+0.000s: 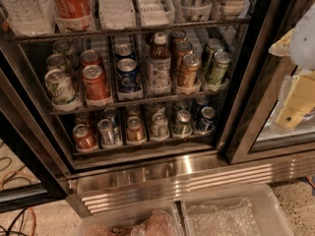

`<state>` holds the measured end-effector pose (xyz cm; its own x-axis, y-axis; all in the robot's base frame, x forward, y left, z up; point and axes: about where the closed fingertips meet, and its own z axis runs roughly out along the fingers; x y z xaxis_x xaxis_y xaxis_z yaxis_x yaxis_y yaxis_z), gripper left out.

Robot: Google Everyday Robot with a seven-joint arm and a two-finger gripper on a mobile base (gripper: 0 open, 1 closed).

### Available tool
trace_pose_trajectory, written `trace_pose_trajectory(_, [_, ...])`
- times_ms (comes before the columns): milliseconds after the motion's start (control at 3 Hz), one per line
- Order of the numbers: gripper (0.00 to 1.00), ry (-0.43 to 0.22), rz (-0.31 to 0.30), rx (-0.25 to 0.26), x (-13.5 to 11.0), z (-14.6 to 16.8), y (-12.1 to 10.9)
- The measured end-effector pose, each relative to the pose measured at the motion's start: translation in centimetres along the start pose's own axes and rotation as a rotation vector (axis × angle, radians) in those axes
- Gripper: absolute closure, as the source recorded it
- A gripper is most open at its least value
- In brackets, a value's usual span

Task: Pick water bottle from top shelf of fridge

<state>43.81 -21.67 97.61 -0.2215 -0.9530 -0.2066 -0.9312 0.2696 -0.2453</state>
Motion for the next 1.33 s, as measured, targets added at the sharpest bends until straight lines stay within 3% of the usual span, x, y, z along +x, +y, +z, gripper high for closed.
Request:
trace_pose_trajectory(333, [0.00,0.000,0.000,0.000,0.0,0.0,0.0])
trace_pose_trajectory(667, [0.00,-0.069,0.074,0.005,-0.1,-0.1,-0.5])
trace_pose_trajectory(1333, [0.00,-0.378,0.176,-0.002,-4.7,-1.2,-1.2])
